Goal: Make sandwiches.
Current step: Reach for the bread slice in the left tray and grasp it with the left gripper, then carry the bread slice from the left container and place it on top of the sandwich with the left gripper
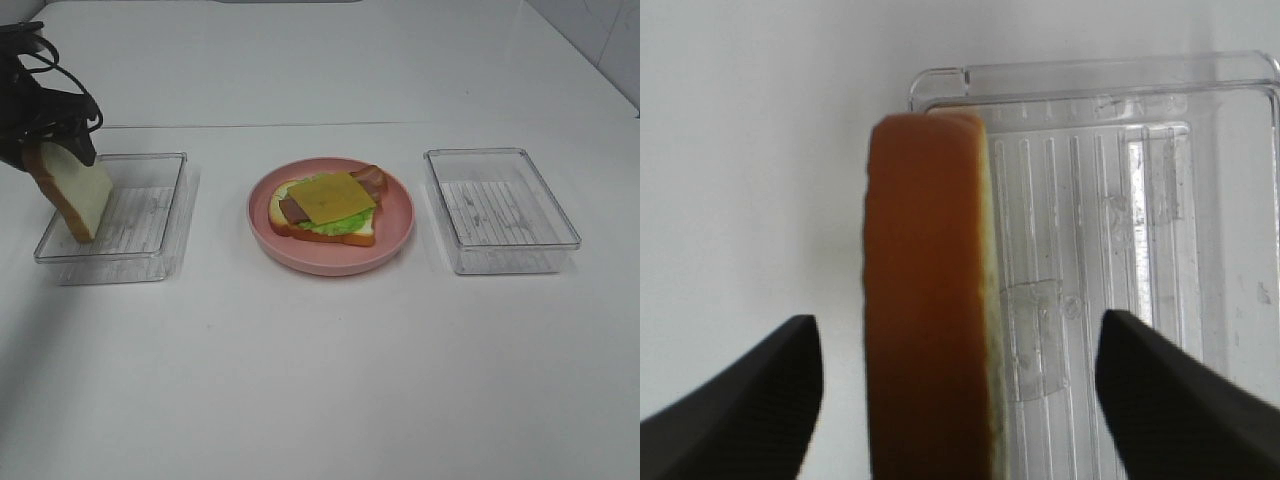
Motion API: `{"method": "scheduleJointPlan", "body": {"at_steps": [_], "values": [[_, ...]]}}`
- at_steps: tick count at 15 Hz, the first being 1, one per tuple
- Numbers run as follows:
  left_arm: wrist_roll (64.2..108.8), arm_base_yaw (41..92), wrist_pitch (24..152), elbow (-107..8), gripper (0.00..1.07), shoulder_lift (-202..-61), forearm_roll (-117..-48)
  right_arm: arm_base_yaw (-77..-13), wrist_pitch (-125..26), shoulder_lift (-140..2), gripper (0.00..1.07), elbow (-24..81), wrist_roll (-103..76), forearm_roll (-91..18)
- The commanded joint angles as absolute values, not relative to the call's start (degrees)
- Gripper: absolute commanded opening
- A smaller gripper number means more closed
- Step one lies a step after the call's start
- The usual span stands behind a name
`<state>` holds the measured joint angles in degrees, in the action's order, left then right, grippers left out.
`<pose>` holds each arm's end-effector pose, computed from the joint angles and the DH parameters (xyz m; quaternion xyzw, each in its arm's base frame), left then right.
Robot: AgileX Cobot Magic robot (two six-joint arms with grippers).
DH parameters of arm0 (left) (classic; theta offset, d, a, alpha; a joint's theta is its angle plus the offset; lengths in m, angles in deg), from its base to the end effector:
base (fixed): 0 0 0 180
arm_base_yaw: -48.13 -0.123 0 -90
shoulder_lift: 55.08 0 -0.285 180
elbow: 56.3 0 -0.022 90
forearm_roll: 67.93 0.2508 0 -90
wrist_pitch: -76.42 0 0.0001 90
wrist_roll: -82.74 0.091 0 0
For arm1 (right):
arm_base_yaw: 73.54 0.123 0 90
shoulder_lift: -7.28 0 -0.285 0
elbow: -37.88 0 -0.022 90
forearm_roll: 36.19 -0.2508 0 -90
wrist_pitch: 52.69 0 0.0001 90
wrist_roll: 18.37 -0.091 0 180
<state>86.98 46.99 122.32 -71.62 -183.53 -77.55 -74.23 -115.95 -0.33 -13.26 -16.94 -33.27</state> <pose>0.4495 -0.0020 0.1837 -0.0199 0.9807 -0.0612 0.1844 -0.0025 -0.0041 0.2614 -0.0046 0.8744 -0.0344 0.4840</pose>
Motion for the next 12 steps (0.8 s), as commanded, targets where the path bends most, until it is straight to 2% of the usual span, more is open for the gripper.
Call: {"method": "scheduleJointPlan", "body": {"at_steps": [1, 2, 3, 4, 10, 12], "values": [[86.4, 47.0, 120.4, -71.8, 0.36, -183.5, -77.8, -74.5, -115.6, 1.5, 0.99, -13.5, -16.7, -33.2], [86.4, 47.0, 120.3, -71.8, 0.28, -183.5, -77.8, -74.5, -115.6, 1.5, 0.99, -13.5, -16.7, -33.2], [86.4, 47.0, 120.1, -71.8, 0.11, -183.5, -77.8, -74.5, -115.6, 1.5, 0.99, -13.5, -16.7, -33.2], [86.4, 47.2, 120.3, -71.8, 0.05, -183.4, -78.0, -74.5, -115.6, 1.5, 0.99, -13.5, -16.7, -33.2], [86.4, 51.1, 121.0, -72.2, 0.05, -177.6, -79.5, -74.5, -115.6, 1.4, 0.99, -13.5, -16.9, -33.3], [84.9, 54.0, 121.1, -73.6, 0.05, -172.9, -79.5, -74.5, -115.6, 1.4, 0.99, -13.5, -16.9, -33.3]]}}
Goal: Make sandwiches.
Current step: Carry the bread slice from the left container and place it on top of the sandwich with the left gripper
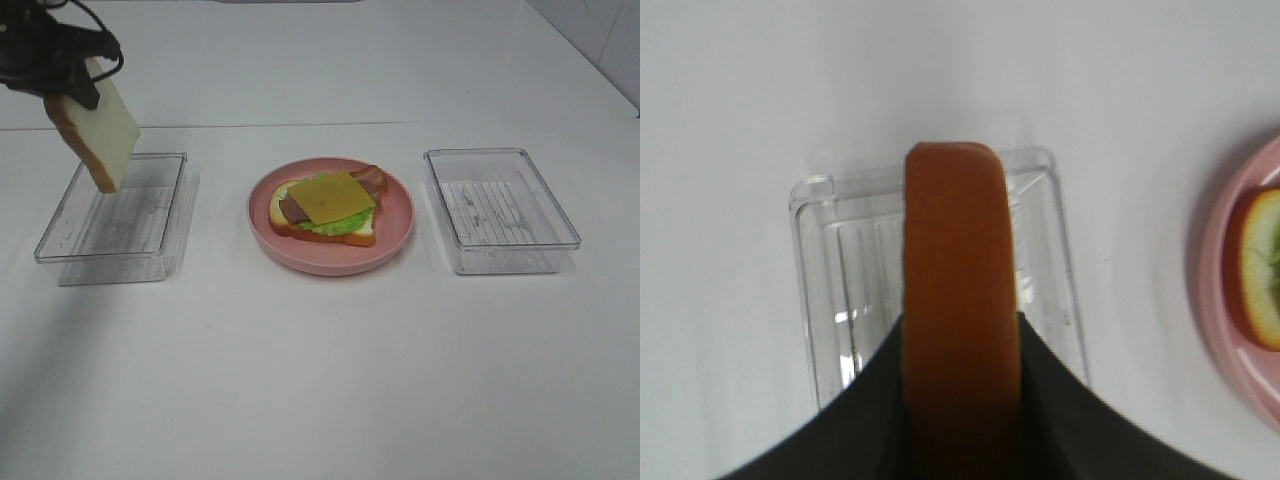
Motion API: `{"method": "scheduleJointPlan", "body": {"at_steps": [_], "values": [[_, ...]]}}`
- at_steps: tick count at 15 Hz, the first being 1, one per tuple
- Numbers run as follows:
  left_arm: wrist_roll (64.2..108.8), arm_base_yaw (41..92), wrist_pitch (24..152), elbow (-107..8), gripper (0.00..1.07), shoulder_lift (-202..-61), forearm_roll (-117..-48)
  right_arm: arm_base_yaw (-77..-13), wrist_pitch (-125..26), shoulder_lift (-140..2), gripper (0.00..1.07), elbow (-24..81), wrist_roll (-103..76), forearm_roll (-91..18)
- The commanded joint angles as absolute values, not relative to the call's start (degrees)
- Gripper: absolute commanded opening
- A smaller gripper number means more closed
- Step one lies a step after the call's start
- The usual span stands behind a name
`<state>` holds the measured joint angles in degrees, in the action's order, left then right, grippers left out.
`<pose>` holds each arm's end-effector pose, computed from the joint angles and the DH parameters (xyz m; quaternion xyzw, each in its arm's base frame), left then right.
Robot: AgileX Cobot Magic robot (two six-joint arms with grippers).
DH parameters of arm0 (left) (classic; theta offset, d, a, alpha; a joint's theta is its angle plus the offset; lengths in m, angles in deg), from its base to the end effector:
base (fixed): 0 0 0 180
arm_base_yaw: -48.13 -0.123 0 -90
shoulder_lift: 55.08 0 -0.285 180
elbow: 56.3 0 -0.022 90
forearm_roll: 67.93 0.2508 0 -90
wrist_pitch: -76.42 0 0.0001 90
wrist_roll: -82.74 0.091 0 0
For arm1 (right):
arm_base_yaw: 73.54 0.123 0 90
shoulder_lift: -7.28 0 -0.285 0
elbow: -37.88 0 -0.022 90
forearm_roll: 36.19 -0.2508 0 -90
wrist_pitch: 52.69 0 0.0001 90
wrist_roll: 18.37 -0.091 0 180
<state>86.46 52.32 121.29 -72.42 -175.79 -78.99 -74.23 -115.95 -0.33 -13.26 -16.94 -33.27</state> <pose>0.4382 -0.0445 0.2489 0.0184 0.9612 -0.0846 0.2618 -0.0025 -0.0041 0.2614 -0.0046 0.8744 -0.0344 0.4840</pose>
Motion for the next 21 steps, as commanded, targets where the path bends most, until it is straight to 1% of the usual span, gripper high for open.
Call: {"method": "scheduleJointPlan", "body": {"at_steps": [1, 2, 3, 4, 5, 6, 7, 9, 10, 11, 12, 13, 14, 18, 21], "values": [[84.5, 55.5, 121.1, -74.5, 0.05, -171.4, -80.2, -74.5, -115.6, 1.4, 0.99, -13.5, -16.9, -33.3], [84.5, 56.1, 121.1, -75.1, 0.05, -170.9, -80.8, -74.5, -115.6, 1.4, 0.99, -13.5, -16.9, -33.3], [85.5, 59.0, 119.2, -76.0, 0.05, -170.2, -85.9, -74.5, -115.6, 1.4, 0.99, -13.5, -16.9, -33.3], [85.8, 59.8, 118.8, -76.0, 0.05, -170.2, -86.9, -74.5, -115.6, 1.4, 0.99, -13.5, -16.9, -33.3], [87.4, 61.1, 118.1, -76.0, 0.05, -170.5, -89.2, -74.5, -115.6, 1.4, 0.99, -13.5, -16.9, -33.3], [90.0, 63.3, 117.6, -76.0, 0.05, -171.4, -93.2, -74.5, -115.6, 1.4, 0.99, -13.5, -16.9, -33.3], [90.9, 64.1, 117.4, -76.0, 0.05, -171.7, -94.7, -74.5, -115.6, 1.4, 0.99, -13.5, -16.9, -33.3], [94.5, 66.6, 116.8, -76.0, 0.05, -173.7, -100.1, -74.5, -115.6, 1.4, 0.99, -13.5, -16.9, -33.3], [97.1, 67.9, 116.6, -76.0, 0.05, -175.7, -105.3, -74.5, -115.6, 1.4, 0.99, -13.5, -16.9, -33.3], [98.7, 68.4, 116.6, -76.0, 0.05, -177.1, -108.7, -74.5, -115.6, 1.4, 0.99, -13.5, -16.9, -33.3], [99.9, 68.6, 116.7, -76.0, 0.05, -177.9, -110.6, -74.5, -115.6, 1.4, 0.99, -13.5, -16.9, -33.3], [104.5, 68.7, 117.3, -76.1, 0.05, -180.3, -116.2, -74.5, -115.6, 1.4, 0.99, -13.5, -16.9, -33.3], [107.7, 68.7, 117.9, -76.1, 0.05, -182.0, -120.7, -74.5, -115.6, 1.4, 0.99, -13.5, -16.9, -33.3], [112.6, 68.7, 117.9, -76.1, 0.05, -188.6, -129.6, -74.5, -115.6, 1.4, 0.99, -13.5, -16.9, -33.3], [112.6, 68.6, 117.5, -76.1, 0.05, -191.9, -130.4, -74.5, -115.6, 1.4, 0.99, -13.5, -16.9, -33.3]]}}
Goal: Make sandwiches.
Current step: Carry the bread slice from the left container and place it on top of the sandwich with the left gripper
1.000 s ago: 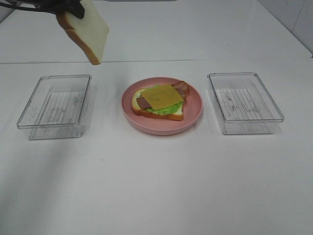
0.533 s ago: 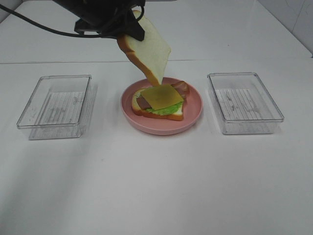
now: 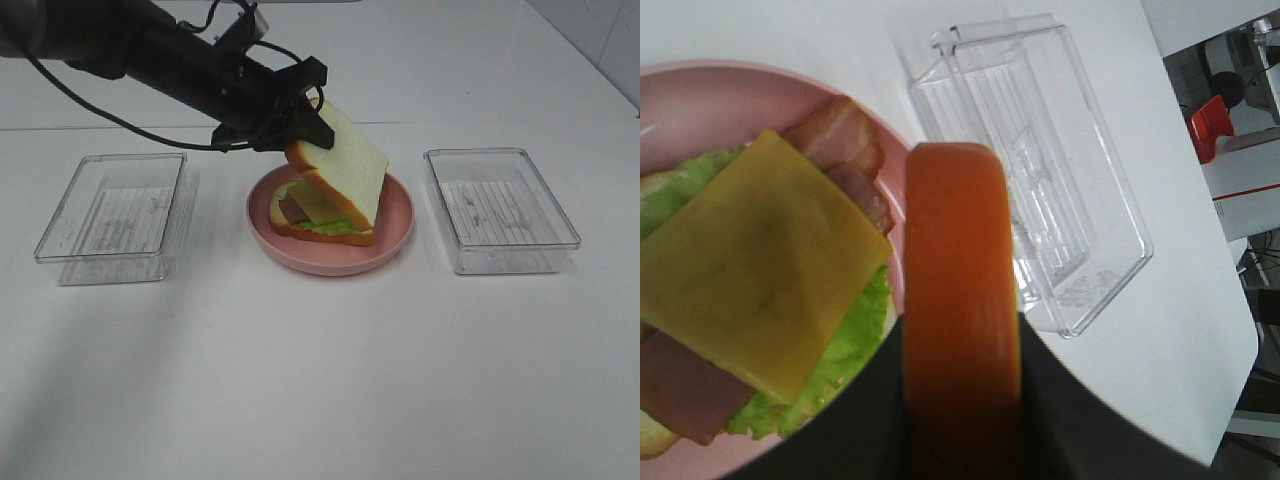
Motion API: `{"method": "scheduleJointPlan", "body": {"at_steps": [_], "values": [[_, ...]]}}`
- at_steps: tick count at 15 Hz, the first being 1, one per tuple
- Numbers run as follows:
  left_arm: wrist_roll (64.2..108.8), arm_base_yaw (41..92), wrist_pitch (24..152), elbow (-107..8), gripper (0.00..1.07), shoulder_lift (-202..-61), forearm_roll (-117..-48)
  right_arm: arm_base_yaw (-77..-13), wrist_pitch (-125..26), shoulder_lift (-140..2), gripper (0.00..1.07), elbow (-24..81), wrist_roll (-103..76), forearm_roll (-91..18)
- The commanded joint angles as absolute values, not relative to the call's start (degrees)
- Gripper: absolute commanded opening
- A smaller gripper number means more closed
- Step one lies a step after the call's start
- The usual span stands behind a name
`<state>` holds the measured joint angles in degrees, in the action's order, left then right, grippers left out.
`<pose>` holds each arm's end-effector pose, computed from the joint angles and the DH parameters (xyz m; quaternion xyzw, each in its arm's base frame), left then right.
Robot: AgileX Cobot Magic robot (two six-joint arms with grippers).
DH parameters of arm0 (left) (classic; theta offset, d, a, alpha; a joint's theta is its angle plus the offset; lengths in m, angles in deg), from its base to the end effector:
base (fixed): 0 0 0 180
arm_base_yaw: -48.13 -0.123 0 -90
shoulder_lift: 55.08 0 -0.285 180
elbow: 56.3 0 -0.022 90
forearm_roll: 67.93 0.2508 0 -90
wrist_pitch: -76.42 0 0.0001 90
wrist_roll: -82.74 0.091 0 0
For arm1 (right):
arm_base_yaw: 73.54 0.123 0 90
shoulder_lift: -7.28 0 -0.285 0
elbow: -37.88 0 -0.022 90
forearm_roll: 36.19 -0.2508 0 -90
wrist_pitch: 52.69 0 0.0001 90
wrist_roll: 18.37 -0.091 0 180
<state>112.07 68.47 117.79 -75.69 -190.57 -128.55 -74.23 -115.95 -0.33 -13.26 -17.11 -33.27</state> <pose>0.4378 -0.2183 0.1757 0.0776 0.8970 -0.3867 0.1996 -0.0025 -0.0041 0.2614 -0.0033 0.8744 -0.0337 0.4841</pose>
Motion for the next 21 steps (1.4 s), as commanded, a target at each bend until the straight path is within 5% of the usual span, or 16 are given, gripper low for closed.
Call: {"method": "scheduleJointPlan", "body": {"at_steps": [1, 9, 17, 19, 21], "values": [[112.6, 68.5, 117.2, -76.1, 0.05, -193.2, -131.9, -74.5, -115.6, 1.4, 0.99, -13.5, -16.9, -33.3], [112.9, 65.8, 116.6, -76.1, 0.05, -194.2, -141.0, -74.5, -115.6, 1.4, 0.99, -13.5, -16.9, -33.3], [109.3, 65.8, 116.2, -76.1, 0.07, -197.7, -141.0, -74.5, -115.6, 1.4, 0.99, -13.5, -16.9, -33.3], [109.1, 65.8, 116.2, -76.1, 0.14, -197.7, -141.3, -74.5, -115.6, 1.4, 0.99, -13.5, -16.9, -33.3], [109.1, 65.8, 116.9, -76.1, 0.53, -197.7, -140.8, -74.5, -115.6, 1.4, 0.99, -13.5, -16.9, -33.3]]}}
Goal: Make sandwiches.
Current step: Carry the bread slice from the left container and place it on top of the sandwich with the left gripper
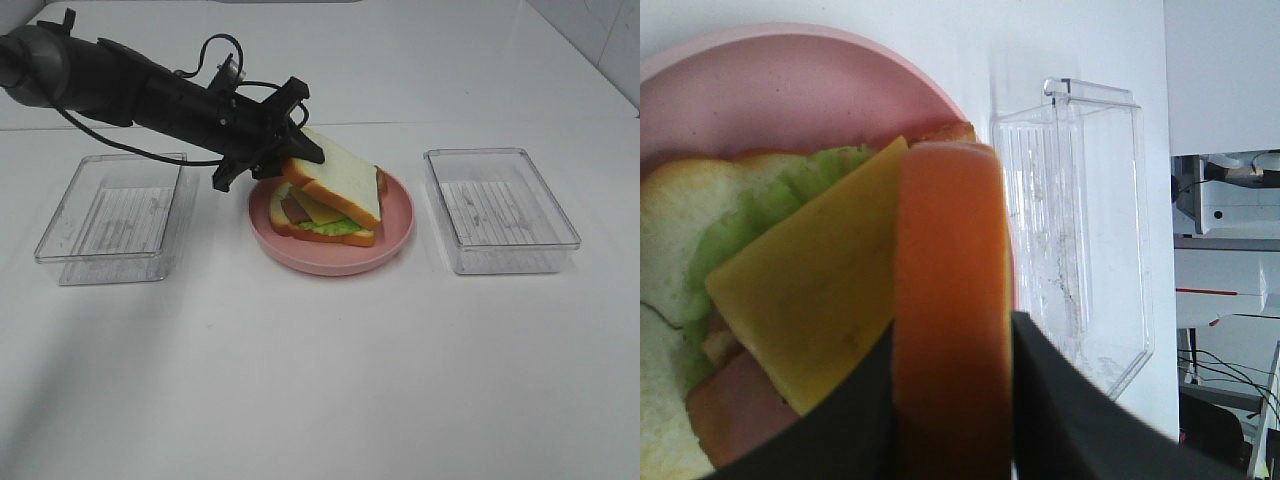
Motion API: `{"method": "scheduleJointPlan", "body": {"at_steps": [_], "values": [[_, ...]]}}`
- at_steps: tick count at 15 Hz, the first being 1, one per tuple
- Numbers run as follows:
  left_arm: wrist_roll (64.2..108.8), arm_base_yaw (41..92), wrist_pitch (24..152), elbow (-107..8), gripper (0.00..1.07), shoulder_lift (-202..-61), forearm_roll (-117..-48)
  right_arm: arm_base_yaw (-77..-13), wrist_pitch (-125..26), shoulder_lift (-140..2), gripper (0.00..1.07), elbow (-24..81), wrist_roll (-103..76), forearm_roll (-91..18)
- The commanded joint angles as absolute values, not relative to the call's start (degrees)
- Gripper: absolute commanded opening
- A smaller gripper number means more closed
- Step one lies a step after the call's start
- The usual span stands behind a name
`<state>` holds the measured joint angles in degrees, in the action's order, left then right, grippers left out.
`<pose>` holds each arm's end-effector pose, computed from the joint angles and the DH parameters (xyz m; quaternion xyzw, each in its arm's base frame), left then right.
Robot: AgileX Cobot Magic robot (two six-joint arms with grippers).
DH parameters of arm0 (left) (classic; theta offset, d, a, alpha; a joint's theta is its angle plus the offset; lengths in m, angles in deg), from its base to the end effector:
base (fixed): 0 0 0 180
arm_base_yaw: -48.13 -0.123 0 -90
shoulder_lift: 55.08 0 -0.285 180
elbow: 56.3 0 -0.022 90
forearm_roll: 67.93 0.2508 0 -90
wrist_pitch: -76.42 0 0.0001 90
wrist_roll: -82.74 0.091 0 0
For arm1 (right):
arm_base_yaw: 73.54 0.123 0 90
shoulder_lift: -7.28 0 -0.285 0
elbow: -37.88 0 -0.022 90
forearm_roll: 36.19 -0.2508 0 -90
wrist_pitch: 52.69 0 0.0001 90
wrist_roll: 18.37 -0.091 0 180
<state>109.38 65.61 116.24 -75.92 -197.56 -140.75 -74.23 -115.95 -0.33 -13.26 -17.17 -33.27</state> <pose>0.4582 -0.2027 0.1266 -0.0658 0.8851 -0.4333 0.1563 -0.0025 -0.0041 0.2614 -0.0029 0.8744 -0.0334 0.4841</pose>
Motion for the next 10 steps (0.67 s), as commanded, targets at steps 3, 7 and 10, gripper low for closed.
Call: {"method": "scheduleJointPlan", "body": {"at_steps": [3, 7, 10], "values": [[108.8, 65.8, 117.7, -76.1, 1.02, -196.9, -139.7, -74.5, -115.6, 1.4, 0.99, -13.5, -16.9, -33.3], [99.1, 65.8, 117.7, -76.3, 1.02, -192.9, -125.0, -74.5, -115.6, 1.4, 0.99, -13.5, -16.9, -33.3], [89.2, 65.8, 121.1, -78.7, 1.02, -188.1, -106.3, -74.5, -115.6, 1.4, 0.99, -13.5, -16.9, -33.3]]}}
